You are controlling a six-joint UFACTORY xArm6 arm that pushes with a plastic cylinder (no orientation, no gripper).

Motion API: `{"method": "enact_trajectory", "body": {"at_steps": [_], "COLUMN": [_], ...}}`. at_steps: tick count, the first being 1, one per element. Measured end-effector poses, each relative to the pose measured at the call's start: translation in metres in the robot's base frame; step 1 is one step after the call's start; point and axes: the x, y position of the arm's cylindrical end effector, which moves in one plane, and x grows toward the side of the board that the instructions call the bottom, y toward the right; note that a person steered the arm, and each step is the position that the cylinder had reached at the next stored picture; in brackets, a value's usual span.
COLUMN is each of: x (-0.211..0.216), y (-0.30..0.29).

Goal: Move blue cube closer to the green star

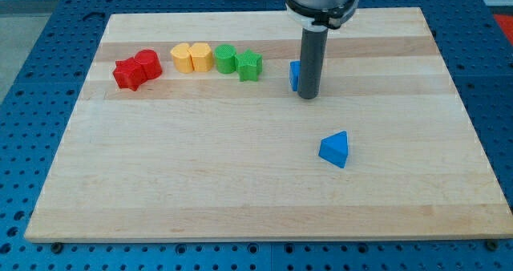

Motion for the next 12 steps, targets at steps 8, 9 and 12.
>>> {"method": "enact_trajectory", "body": {"at_steps": [8, 9, 12], "x": [-0.018, -0.018, -0.071], "y": [-0.019, -0.004, 0.041]}}
